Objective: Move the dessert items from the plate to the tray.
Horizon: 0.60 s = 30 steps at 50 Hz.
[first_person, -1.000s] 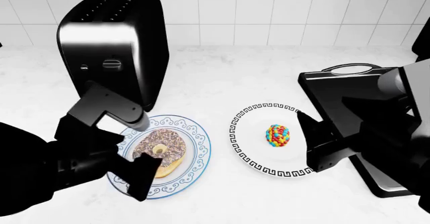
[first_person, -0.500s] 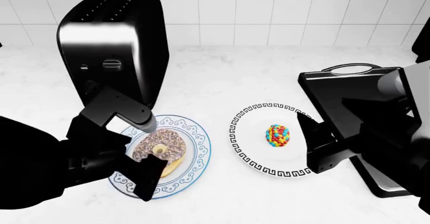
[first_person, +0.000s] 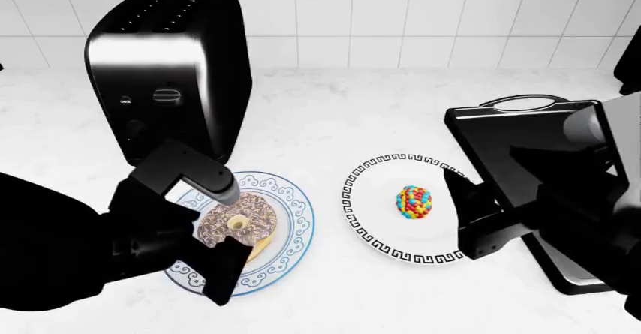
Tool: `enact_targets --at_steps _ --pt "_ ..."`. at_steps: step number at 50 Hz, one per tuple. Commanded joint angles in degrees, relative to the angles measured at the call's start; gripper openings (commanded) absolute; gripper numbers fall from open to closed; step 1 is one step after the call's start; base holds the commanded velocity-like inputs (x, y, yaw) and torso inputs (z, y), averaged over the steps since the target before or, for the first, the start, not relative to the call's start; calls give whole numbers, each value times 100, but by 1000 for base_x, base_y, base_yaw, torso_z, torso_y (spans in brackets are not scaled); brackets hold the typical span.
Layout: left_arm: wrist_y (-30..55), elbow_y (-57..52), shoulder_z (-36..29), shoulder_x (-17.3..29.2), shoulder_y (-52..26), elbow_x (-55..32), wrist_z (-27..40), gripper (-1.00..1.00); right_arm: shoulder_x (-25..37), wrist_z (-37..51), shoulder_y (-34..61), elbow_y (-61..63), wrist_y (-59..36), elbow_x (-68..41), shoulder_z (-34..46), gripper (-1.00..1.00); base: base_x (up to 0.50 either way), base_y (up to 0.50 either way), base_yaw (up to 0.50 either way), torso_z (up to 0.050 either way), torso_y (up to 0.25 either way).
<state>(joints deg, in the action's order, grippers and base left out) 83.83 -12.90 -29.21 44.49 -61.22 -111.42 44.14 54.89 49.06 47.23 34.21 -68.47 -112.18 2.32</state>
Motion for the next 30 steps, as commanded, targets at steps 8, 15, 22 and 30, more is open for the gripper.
enact_targets --at_steps 8,15,22,30 --pt "-64 43 -159 0 7 261 -241 100 18 -74 -74 15 35 72 -9 100 0 0 0 0 0" --pt "-81 93 -251 -64 -10 390 -331 100 44 -136 -160 24 54 119 -67 100 0 0 0 0 0" --pt "-87 176 -360 -133 -54 513 -413 100 73 -210 -257 38 75 173 -145 100 0 0 0 0 0" --pt "-113 231 -441 -141 -78 629 -505 100 89 -242 -303 50 95 197 -167 100 0 0 0 0 0"
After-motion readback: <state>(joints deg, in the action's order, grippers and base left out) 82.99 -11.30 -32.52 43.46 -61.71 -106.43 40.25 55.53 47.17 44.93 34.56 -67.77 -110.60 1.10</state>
